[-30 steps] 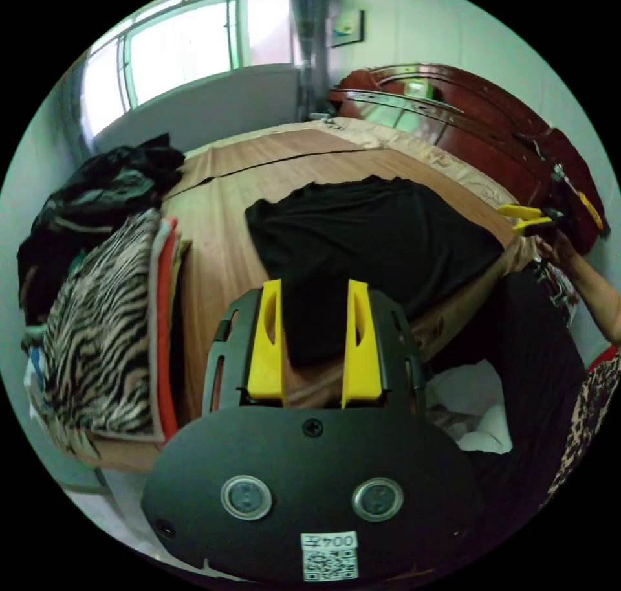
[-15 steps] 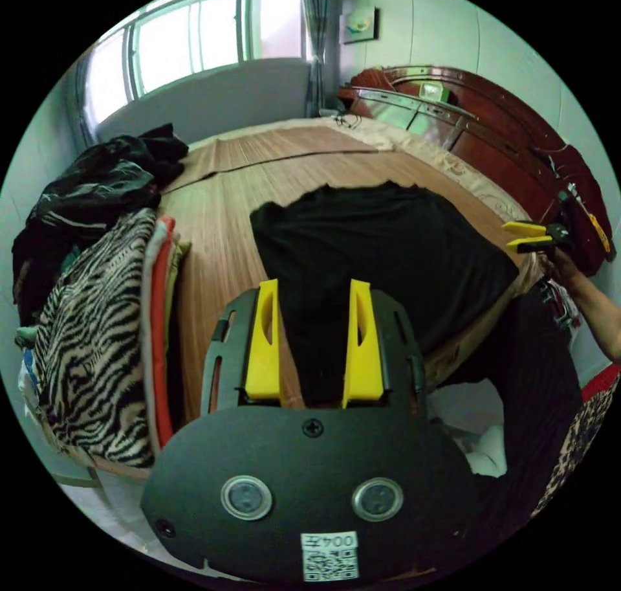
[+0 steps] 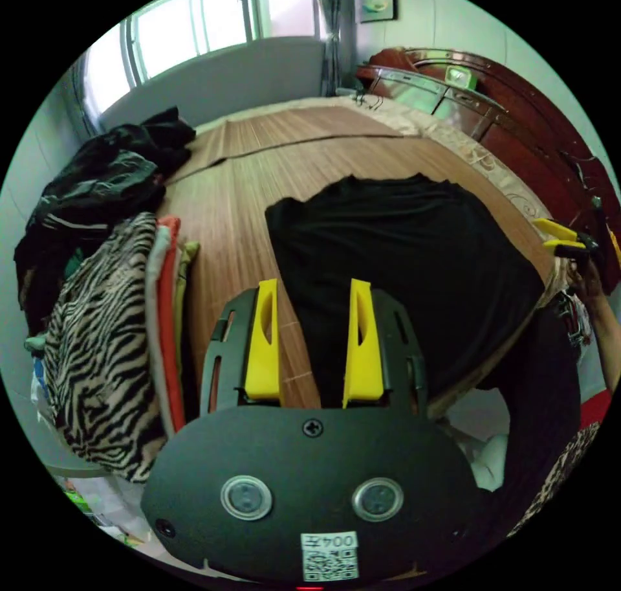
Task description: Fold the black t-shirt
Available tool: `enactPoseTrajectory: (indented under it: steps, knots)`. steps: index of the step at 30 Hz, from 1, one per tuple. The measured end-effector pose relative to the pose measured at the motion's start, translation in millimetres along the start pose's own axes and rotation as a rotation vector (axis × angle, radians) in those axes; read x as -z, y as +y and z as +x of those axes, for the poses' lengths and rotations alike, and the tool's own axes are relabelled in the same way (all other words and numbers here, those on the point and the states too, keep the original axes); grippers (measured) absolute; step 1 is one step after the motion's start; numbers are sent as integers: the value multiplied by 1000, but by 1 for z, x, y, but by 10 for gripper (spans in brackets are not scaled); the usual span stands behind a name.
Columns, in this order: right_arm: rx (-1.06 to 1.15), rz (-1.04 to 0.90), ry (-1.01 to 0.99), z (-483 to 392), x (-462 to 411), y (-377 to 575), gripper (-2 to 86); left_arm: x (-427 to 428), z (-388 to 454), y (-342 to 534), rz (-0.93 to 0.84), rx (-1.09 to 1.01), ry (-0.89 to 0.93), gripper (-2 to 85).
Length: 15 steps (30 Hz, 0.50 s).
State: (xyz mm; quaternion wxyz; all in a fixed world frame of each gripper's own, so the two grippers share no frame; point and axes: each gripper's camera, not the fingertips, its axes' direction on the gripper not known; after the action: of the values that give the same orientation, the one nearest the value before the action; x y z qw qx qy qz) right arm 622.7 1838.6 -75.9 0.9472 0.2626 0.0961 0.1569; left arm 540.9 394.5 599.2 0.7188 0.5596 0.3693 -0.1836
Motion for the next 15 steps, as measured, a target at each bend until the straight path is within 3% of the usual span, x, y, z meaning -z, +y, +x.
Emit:
enactPoseTrajectory:
  steps: [2, 4, 8, 10, 12, 15]
  knots:
    - [-59, 197, -46, -1, 55, 21, 334, 28, 13, 23, 77, -1, 9, 143]
    - [-80, 314, -50, 0, 85, 42, 341, 47, 33, 48, 132, -16, 35, 135]
    - [-113, 273, 64, 8, 104, 80, 58, 59, 98, 91, 170, -119, 82, 54]
    - [-173, 229, 76, 17, 101, 91, 19, 53, 130, 102, 204, -197, 99, 28]
    - [-195, 212, 39, 28, 97, 101, 17, 39, 166, 103, 203, -238, 161, 22]
    - [-218, 96, 4, 48, 80, 107, 108, 23, 211, 95, 203, -319, 228, 39]
